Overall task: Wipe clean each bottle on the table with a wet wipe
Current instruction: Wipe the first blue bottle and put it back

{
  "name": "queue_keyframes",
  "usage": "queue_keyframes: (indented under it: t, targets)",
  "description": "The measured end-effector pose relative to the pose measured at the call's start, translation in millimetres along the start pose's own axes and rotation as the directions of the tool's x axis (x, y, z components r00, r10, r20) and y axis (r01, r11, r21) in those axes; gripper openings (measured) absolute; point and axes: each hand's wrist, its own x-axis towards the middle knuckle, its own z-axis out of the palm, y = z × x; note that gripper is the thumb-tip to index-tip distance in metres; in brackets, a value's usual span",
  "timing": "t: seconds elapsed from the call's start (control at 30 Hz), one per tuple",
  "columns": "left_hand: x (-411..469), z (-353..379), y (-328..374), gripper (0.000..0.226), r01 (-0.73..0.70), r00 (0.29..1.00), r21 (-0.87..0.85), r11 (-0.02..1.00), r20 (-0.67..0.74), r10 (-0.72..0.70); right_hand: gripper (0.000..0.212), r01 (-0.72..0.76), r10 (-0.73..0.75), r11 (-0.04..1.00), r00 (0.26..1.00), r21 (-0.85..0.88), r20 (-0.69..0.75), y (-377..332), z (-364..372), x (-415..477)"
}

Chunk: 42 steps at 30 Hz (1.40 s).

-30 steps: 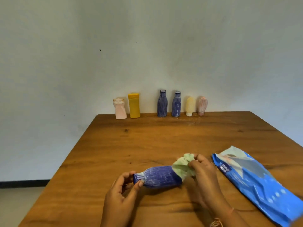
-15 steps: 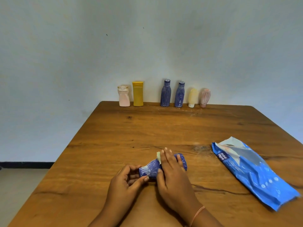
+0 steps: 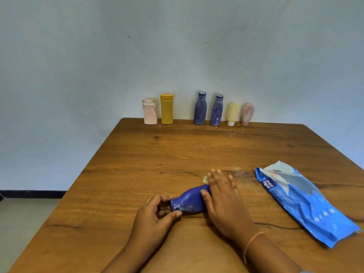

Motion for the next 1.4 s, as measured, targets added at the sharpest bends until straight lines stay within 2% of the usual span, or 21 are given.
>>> queue_keyframes:
  t: [0.07,0.17,0.3,0.4,0.47,0.53,0.63,0.73,0.87,0.97,1.13,1.3,1.4]
  targets:
    - [0.1,-0.7,0.0,0.032,-0.011,1.000,0.019,1.000,-0.003,0.012,0.093,-0.018,0.018,1.000,1.000,0.008,0.013,9.1,-3.9,0.9]
    - [0.8,-0.4,0.0,0.034,-0.020,1.000,0.029,0.999,-0.003,0.020,0.083,0.000,-0.002,0.998,1.000,0.067,0.025,-13.8,-5.9,-4.6]
    - [-0.8,-0.8,1.4,0.034,-0.024,1.000,0.027,0.999,0.011,0.023,0.064,0.148,-0.152,0.986,0.987,0.076,0.054,-61.8,6.5,-21.2]
    - [-1.3,-1.5,2.3,0.031,-0.018,1.000,0.012,1.000,0.004,0.018,0.063,0.213,-0.219,0.974,0.974,0.078,0.067,-67.7,5.6,-24.6]
    - [-1.9,-0.3,3.4,0.029,-0.016,1.000,0.001,1.000,0.013,0.016,0.063,0.245,-0.246,0.969,0.968,0.020,0.056,-54.8,4.5,-23.0]
    - [-1.7,1.3,3.2,0.030,-0.012,1.000,-0.008,1.000,0.005,0.012,0.066,0.180,-0.181,0.984,0.980,0.020,0.085,-35.7,0.8,-19.7]
    - [-0.6,1.1,1.2,0.033,-0.003,1.000,-0.016,1.000,-0.013,0.003,0.086,0.020,-0.021,0.999,0.999,0.045,0.039,-2.9,-3.0,-12.7]
    - [0.9,0.9,0.6,0.034,0.002,1.000,-0.002,1.000,-0.005,-0.002,0.098,-0.024,0.018,0.997,0.997,0.076,0.074,6.4,-9.7,-10.3]
    - [-0.8,0.8,3.0,0.031,-0.009,1.000,0.001,1.000,0.011,0.009,0.083,0.083,-0.105,0.979,0.988,0.184,0.111,-45.0,-10.5,-18.1]
    - [-2.9,-2.4,4.1,0.031,-0.027,1.000,0.036,0.999,0.013,0.026,0.069,0.185,-0.200,0.974,0.974,0.134,0.109,-75.2,1.3,-27.7]
    - [-1.8,-0.6,0.4,0.027,-0.016,1.000,0.026,1.000,0.019,0.015,0.065,0.261,-0.267,0.963,0.958,0.071,0.108,-51.7,2.1,-26.6]
    - [0.1,1.9,-1.6,0.031,-0.005,1.000,0.007,1.000,-0.015,0.005,0.092,0.004,-0.018,0.990,0.995,0.142,0.100,-2.5,-5.8,-15.0]
    - [0.8,1.0,-0.7,0.032,-0.006,1.000,0.008,1.000,-0.016,0.006,0.101,-0.063,0.047,0.985,0.994,0.159,0.102,1.6,-10.7,-11.3]
